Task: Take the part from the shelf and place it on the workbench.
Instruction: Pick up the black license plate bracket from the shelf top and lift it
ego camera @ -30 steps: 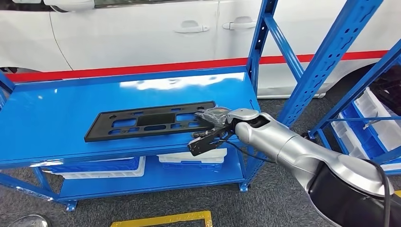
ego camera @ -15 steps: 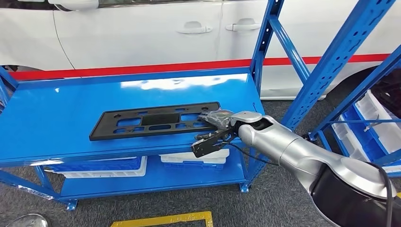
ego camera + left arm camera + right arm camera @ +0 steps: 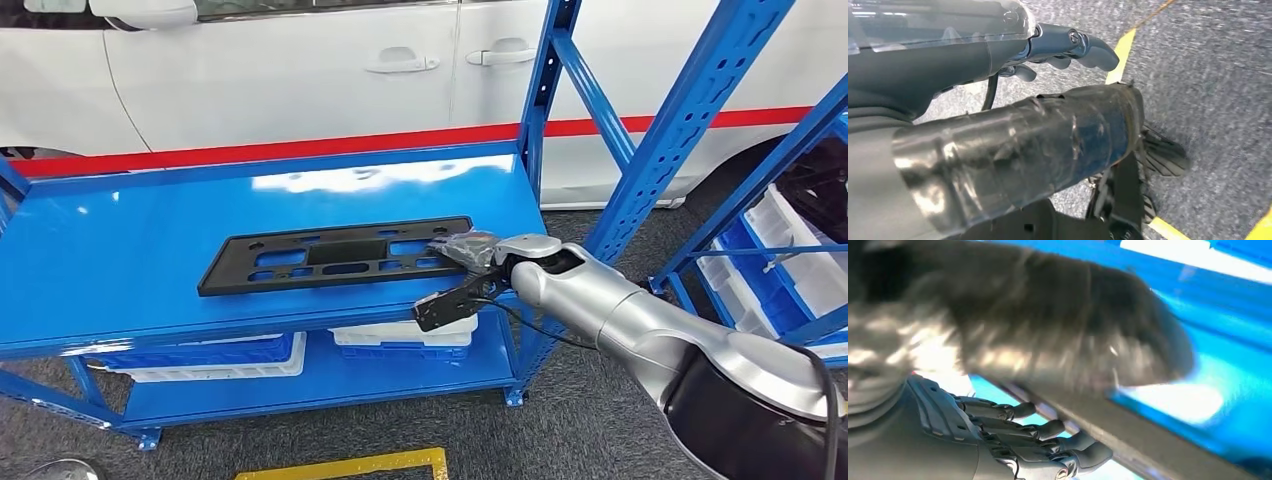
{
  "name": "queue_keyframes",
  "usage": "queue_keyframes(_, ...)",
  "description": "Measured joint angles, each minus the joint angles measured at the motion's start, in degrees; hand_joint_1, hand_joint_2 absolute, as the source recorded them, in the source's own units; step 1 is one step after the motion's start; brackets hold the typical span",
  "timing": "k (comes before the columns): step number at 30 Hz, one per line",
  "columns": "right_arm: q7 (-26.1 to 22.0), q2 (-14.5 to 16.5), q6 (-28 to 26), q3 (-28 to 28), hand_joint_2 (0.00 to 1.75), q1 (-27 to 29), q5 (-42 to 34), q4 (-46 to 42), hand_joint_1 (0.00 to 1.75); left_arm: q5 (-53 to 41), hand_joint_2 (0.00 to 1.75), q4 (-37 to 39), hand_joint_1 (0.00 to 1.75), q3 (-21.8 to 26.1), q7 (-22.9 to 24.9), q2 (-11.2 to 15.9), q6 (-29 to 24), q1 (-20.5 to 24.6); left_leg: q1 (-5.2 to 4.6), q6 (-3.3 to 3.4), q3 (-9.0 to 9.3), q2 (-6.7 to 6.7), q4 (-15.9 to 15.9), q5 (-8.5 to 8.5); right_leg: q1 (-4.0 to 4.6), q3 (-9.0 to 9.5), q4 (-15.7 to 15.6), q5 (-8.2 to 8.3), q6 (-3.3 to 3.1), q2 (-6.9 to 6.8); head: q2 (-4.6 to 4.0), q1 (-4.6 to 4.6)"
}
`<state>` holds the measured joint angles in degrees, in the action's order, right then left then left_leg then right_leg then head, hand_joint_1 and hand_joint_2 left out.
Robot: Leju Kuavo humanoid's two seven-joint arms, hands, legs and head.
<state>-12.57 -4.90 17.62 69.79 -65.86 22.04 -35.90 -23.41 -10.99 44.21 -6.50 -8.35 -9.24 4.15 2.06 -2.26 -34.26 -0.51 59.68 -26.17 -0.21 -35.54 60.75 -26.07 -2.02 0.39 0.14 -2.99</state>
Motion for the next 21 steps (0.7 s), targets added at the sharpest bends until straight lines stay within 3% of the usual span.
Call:
queue_keyframes(2,-0.05,-0.25,-0.08,-0.02,1.75,-0.14,-0.05,-0.01,1.4,-0.02,0.0,0.01,0.0,0.02,-0.02,-0.16,0.02,0.04,-0.1,1.05,0.06,-0.18,-0.26,-0.11,0.3,-0.16,0.17,-0.04,0.02,0.19,0.01,0.08)
queue_keyframes(7,-0.26,-0.73,-0.2,-0.05,1.75,-0.42,-0.05,-0.01,1.39,-0.17,0.0,0.0,0.0,0.05,-0.03,-0.15,0.02,0.04,-0.4,1.3,0.18,-0.2,-0.25,-0.2,0.14,0.22,-0.4,0.19,0.35,0.19,0.02,0.07)
queue_keyframes(11,-0.4,-0.84,-0.25,-0.05,1.75,-0.59,-0.04,-0.02,1.71,-0.27,0.0,0.01,0.0,0.05,-0.03,-0.16,0.02,0.09,-0.49,1.51,0.23,-0.19,-0.24,-0.23,0.07,0.34,-0.58,0.27,0.76,0.2,0.01,0.06)
queue_keyframes(21,-0.52,-2.69,-0.55,-0.05,1.75,-0.61,-0.02,-1.36,1.75,-0.73,0.0,0.01,0.0,0.07,0.19,-0.17,0.04,0.06,-0.65,1.7,0.29,-0.23,-0.3,-0.17,0.08,0.34,-0.59,0.33,0.88,0.12,0.01,0.05)
